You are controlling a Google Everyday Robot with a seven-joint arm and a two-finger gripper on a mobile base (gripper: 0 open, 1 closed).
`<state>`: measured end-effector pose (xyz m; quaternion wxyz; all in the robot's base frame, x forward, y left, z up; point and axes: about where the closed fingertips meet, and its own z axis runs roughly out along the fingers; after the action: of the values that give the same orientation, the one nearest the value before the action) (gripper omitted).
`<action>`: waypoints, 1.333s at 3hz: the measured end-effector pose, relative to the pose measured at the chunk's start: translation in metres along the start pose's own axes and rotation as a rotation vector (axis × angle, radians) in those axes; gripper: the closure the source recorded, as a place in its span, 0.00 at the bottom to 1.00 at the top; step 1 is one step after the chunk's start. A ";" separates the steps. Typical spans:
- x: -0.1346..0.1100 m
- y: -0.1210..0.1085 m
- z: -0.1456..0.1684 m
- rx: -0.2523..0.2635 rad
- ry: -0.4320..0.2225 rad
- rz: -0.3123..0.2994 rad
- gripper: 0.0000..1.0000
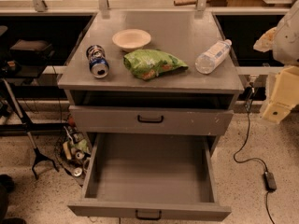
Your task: Place pepsi can into middle drawer
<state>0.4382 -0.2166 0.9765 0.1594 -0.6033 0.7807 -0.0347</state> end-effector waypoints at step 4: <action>-0.080 -0.024 -0.014 0.035 -0.185 0.057 0.00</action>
Offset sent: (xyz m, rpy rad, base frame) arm 0.0223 0.0185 0.0097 0.0970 -0.0070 -0.0796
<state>0.4740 -0.1493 1.0125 0.2423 -0.5784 0.7788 0.0117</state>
